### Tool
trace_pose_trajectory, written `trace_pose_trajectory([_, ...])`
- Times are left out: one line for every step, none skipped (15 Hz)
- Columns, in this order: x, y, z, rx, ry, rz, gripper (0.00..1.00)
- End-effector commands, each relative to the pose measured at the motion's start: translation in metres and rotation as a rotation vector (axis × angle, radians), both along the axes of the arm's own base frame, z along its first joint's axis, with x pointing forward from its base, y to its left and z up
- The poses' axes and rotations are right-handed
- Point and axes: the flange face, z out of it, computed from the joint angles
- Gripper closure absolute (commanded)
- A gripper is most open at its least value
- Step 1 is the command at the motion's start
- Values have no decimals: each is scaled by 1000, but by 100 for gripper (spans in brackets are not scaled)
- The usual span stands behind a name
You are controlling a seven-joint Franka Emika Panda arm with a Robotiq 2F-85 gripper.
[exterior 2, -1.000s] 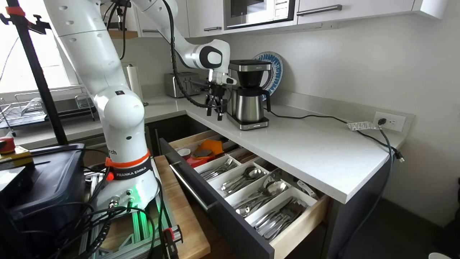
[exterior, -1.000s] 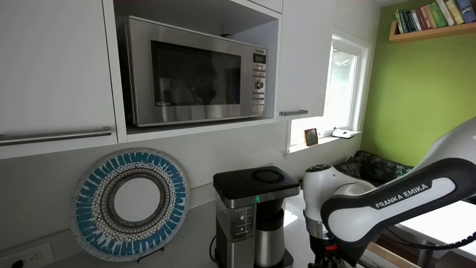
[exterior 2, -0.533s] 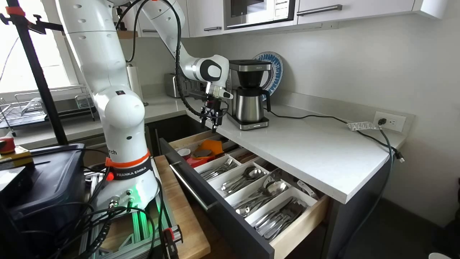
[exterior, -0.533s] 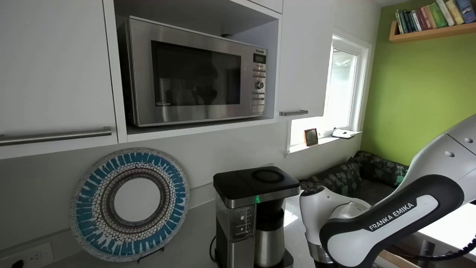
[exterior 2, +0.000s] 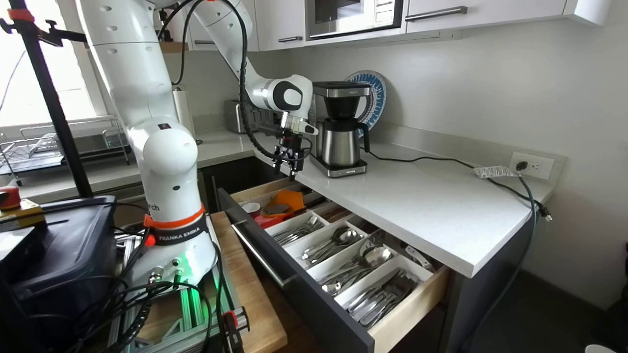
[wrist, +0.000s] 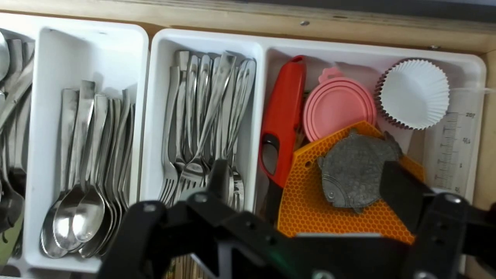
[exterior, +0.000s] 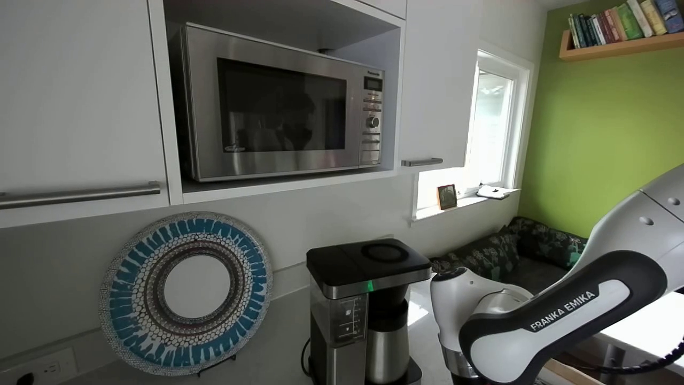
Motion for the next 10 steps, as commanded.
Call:
trace_pose_trajectory([-2,-1,-3,-14,12,-9,0])
trace_pose_trajectory([-5,-4,-9,-20,18,-2,0])
trace_pose_trajectory([-12,-9,-19,-42,34,12,0])
trace_pose_trajectory([-20,-12,-28,-32,37,31,0])
trace_pose_trajectory([-30,-17,-37,-39,55,29,0])
trace_pose_trajectory([-40,-23,-46,-49,76,24,0])
trace_pose_trajectory([-52,-30,-54,-61,73,14,0])
trace_pose_trajectory([-61,-38,-59,-73,69,-2,0])
trace_pose_trajectory([-70,-46,-64,-93,43,-4,0])
trace_pose_trajectory([-76,-53,-69,-112,14,12,0])
